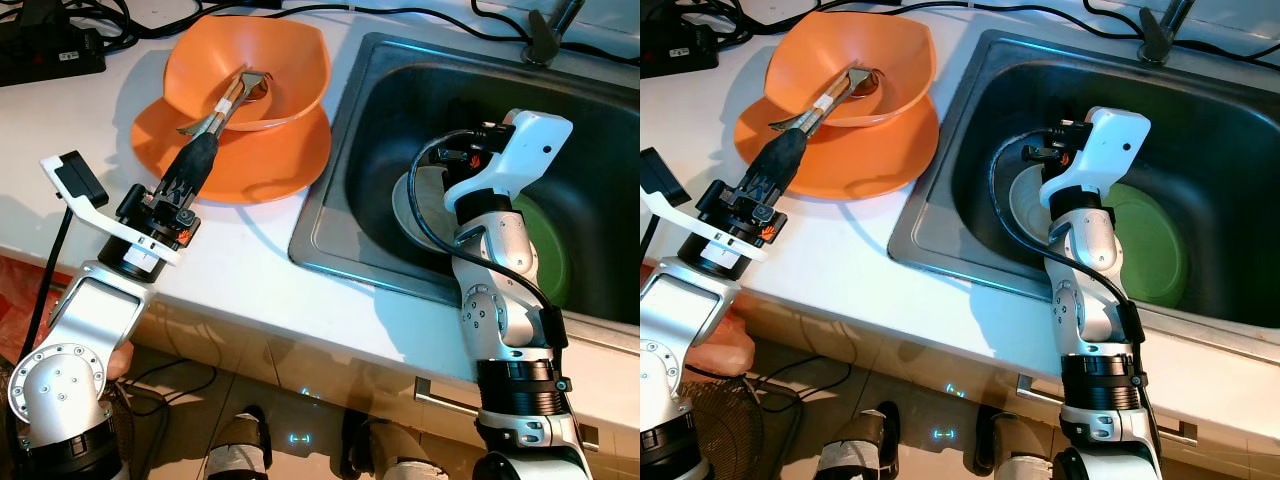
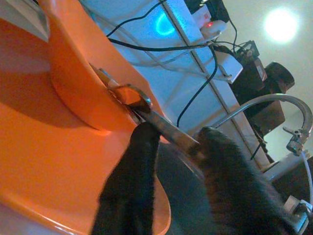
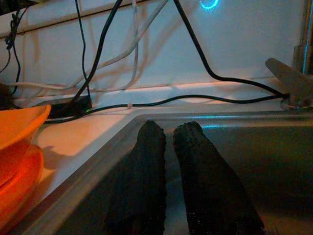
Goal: Kitchen organization
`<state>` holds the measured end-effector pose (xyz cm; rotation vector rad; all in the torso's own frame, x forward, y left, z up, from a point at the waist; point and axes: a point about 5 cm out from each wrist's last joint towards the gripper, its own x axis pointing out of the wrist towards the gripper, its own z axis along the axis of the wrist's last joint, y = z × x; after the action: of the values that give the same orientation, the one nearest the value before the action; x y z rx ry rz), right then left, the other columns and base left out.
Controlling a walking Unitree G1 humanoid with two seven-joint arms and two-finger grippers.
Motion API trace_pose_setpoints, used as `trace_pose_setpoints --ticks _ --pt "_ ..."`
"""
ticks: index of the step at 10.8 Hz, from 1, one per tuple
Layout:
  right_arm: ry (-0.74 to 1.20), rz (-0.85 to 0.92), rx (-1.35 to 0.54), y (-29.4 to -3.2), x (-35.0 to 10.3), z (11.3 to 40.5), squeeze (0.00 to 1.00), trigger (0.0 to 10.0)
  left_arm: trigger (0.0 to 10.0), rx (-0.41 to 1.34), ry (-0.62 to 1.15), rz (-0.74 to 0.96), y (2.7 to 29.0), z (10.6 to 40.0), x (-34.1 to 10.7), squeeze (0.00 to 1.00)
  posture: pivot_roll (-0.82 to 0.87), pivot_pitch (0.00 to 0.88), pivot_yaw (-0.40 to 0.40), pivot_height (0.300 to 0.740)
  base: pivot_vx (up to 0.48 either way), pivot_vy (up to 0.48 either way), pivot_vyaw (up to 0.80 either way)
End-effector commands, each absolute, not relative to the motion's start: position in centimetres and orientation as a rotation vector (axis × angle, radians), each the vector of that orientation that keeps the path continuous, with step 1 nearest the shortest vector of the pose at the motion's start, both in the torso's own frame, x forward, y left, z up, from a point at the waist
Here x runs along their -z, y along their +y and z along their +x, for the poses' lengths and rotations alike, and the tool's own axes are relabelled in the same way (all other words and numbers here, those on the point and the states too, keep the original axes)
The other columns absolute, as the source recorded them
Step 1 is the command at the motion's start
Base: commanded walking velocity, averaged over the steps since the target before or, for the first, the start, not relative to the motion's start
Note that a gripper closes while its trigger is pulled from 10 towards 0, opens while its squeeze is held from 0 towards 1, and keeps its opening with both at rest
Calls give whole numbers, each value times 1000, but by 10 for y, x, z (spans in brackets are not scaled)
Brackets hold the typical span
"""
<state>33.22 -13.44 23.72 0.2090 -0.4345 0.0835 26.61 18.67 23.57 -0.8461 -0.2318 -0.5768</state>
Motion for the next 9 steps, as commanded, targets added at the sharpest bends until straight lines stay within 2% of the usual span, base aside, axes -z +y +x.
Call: trace_pose_setpoints --ticks 1,9 --pt "-395 204 -68 -139 -226 332 0 10000 0 557 -223 -854 189 265 -232 0 157 272 -24 740 0 0 0" --pt "-393 202 -73 -138 -226 332 0 10000 0 614 -214 -861 175 262 -231 0 157 268 -28 740 0 0 0"
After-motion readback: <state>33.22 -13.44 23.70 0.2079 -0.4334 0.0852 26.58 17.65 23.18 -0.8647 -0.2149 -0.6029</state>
